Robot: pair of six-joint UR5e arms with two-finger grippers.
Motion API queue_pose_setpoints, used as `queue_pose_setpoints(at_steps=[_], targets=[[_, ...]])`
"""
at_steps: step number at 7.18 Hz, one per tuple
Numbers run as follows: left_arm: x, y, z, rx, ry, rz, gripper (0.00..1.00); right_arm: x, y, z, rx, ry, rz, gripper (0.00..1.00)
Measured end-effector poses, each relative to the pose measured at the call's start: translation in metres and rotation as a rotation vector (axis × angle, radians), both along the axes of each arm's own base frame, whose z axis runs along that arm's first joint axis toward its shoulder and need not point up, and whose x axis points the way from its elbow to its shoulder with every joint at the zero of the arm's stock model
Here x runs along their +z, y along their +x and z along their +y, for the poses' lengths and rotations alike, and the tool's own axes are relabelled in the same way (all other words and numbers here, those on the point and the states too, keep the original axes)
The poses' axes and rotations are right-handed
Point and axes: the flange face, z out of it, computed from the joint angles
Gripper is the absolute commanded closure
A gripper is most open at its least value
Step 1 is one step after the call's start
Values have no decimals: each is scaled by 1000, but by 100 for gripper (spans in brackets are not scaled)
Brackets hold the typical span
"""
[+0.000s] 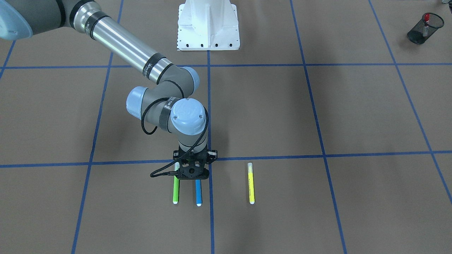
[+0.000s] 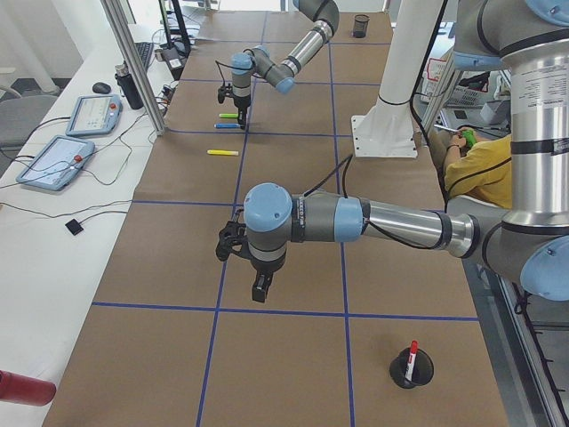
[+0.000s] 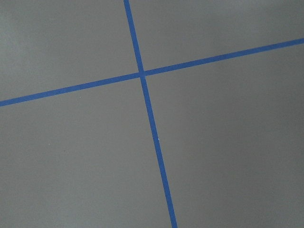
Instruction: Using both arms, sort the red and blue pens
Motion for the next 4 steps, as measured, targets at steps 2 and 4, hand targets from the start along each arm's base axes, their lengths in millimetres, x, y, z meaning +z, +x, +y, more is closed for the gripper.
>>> queue_pose_setpoints(at_steps=[2, 4], targets=[[0, 0, 0, 0, 0, 0, 0, -1, 0, 0, -2, 3, -1, 100], [1, 0, 0, 0, -2, 0, 0, -17, 5, -4, 4, 16, -18, 100]])
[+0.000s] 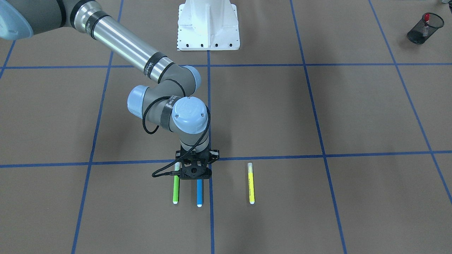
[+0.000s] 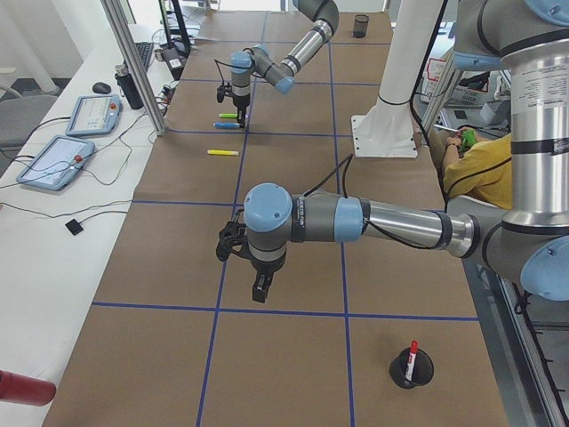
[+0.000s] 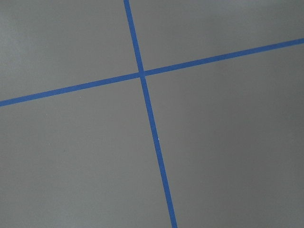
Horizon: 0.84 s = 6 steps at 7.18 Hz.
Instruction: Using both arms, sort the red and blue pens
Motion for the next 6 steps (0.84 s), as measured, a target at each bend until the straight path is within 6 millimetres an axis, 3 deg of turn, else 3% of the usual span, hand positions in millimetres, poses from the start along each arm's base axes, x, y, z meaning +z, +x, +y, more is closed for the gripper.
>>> queue_pose_setpoints(at_steps=[3, 5, 6], targets=[[9, 0, 8, -1, -20, 1, 0, -45, 40, -15, 37, 8, -43, 100], [12, 0, 12, -34, -63, 3, 0, -64, 98, -23, 45, -34, -68, 100], [13, -1, 12, -80, -108, -7, 0, -60, 132, -21, 47, -43, -86, 100]])
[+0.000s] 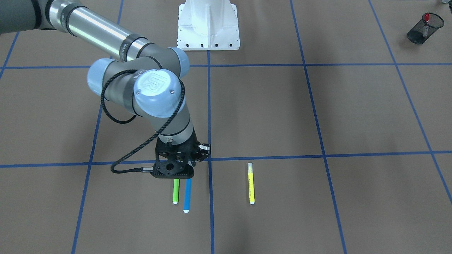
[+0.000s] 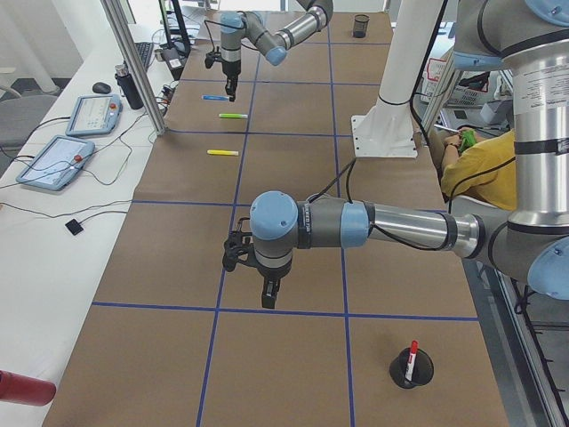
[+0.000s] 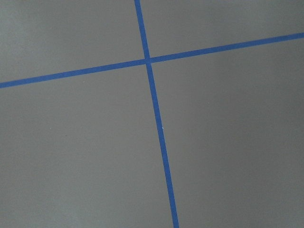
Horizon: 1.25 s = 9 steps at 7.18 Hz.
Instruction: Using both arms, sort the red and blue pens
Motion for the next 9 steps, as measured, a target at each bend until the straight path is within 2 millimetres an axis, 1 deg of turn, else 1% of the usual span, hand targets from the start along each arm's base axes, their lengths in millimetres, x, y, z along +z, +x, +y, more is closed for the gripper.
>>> queue_pose_setpoints(at_steps=[1, 2, 3, 4, 5, 6, 7, 9], targets=[[1, -2, 0, -27, -13, -32, 0, 7, 33, 4, -8, -1, -3, 100], [3, -5, 0, -40, -1, -65, 0, 17, 70, 9, -26, 12, 10, 100], [7, -6, 0, -44, 6, -82, 0, 36, 115, 15, -49, 36, 29, 100], [10, -6, 0, -43, 10, -88, 0, 61, 161, 19, -70, 61, 47, 100], [10, -6, -1, -42, 26, -90, 0, 91, 207, 23, -92, 83, 67, 100], [10, -6, -2, -41, 39, -92, 0, 119, 247, 28, -113, 105, 91, 100], [10, -6, -4, -40, 47, -93, 0, 146, 286, 37, -135, 126, 117, 100], [9, -6, -5, -35, 67, -95, 0, 199, 368, 66, -183, 163, 173, 100]])
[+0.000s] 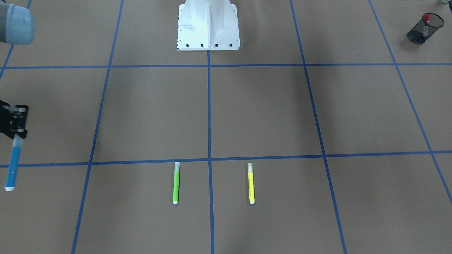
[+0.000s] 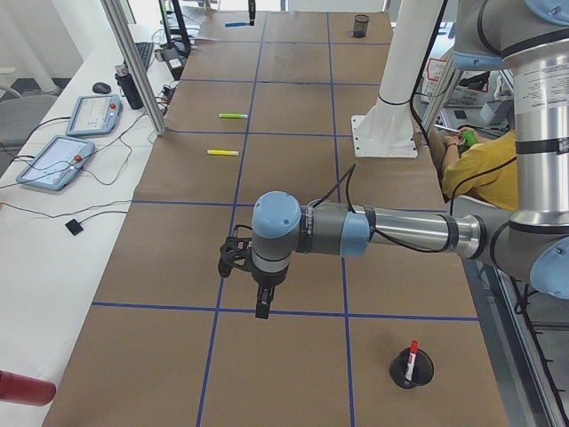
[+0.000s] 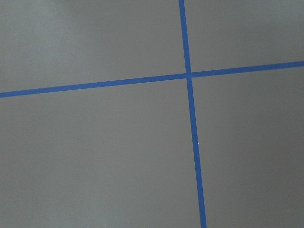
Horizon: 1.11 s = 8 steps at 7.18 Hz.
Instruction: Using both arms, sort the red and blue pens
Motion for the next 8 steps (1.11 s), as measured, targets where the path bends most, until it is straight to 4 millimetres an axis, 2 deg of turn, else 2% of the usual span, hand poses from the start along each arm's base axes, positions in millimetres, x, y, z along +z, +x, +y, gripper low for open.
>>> queue_pose_setpoints(at_steps=[3, 5, 6, 8], targets=[[-1, 1, -1, 13, 16, -3, 0, 90, 118, 58, -53, 6, 22, 100], [-2, 5, -3, 23, 19, -3, 0, 145, 179, 106, 0, -58, -6, 100], [-3, 6, -4, 26, 22, -4, 0, 169, 204, 140, 48, -106, -29, 100], [-5, 7, -6, 29, 41, -5, 0, 216, 244, 224, 185, -227, -127, 100]])
